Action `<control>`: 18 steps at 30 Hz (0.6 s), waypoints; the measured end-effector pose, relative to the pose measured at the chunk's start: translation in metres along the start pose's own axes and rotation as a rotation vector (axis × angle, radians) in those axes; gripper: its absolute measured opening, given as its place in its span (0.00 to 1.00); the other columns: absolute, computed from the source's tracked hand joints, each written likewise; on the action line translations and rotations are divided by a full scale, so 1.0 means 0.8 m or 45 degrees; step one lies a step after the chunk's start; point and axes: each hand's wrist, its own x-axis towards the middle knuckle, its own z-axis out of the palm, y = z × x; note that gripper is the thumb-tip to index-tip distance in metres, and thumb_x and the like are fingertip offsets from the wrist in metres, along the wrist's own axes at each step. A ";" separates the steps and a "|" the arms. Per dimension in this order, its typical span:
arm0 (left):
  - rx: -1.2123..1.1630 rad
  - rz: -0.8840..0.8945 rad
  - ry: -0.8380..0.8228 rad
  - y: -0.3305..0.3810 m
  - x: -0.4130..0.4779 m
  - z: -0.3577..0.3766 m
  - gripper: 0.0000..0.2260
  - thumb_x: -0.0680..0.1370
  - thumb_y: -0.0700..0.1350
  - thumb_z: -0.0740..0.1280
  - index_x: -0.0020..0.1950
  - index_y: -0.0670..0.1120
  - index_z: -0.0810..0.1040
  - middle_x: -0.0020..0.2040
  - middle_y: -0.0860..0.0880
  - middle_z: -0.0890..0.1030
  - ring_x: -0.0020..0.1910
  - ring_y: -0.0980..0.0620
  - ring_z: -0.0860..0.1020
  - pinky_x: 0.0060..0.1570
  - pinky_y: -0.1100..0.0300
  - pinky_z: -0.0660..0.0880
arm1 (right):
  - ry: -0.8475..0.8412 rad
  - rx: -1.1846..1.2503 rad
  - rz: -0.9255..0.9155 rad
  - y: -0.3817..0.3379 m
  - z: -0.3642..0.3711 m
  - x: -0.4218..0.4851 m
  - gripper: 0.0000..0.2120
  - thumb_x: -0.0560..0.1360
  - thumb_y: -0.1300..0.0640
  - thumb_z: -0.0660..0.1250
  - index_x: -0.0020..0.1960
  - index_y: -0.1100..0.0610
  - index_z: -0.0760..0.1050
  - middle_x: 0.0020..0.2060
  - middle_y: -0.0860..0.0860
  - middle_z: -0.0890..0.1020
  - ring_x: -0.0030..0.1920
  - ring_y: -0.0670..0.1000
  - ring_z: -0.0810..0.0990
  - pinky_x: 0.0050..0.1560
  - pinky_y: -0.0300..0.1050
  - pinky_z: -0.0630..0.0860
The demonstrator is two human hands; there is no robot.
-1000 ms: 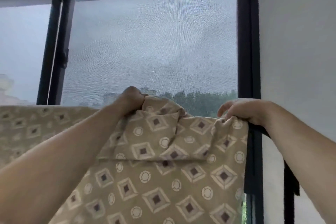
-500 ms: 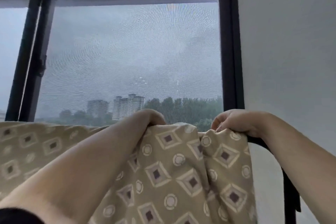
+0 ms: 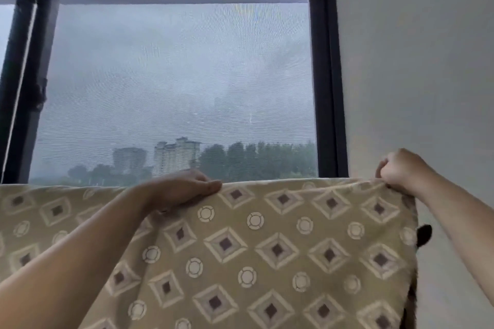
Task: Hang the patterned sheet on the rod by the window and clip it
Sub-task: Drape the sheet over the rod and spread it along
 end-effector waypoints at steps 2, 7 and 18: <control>0.045 0.061 -0.001 -0.001 0.003 0.004 0.31 0.64 0.74 0.63 0.42 0.47 0.83 0.34 0.50 0.83 0.31 0.53 0.77 0.37 0.57 0.72 | -0.265 -0.269 0.068 0.021 0.010 -0.008 0.14 0.73 0.64 0.62 0.31 0.54 0.77 0.33 0.50 0.79 0.42 0.54 0.79 0.35 0.38 0.70; 0.121 0.155 0.096 0.009 0.017 0.017 0.19 0.70 0.67 0.65 0.39 0.52 0.82 0.31 0.55 0.81 0.29 0.59 0.75 0.36 0.57 0.72 | -0.110 -0.046 -0.197 -0.004 0.015 -0.042 0.19 0.81 0.47 0.53 0.41 0.55 0.75 0.43 0.54 0.82 0.43 0.54 0.77 0.45 0.48 0.71; 0.225 -0.117 0.167 -0.017 0.004 0.002 0.48 0.46 0.86 0.51 0.36 0.47 0.83 0.34 0.51 0.84 0.31 0.53 0.81 0.35 0.60 0.72 | 0.028 0.116 -0.589 -0.035 0.051 -0.050 0.23 0.81 0.42 0.54 0.37 0.53 0.77 0.33 0.46 0.79 0.36 0.41 0.75 0.39 0.43 0.67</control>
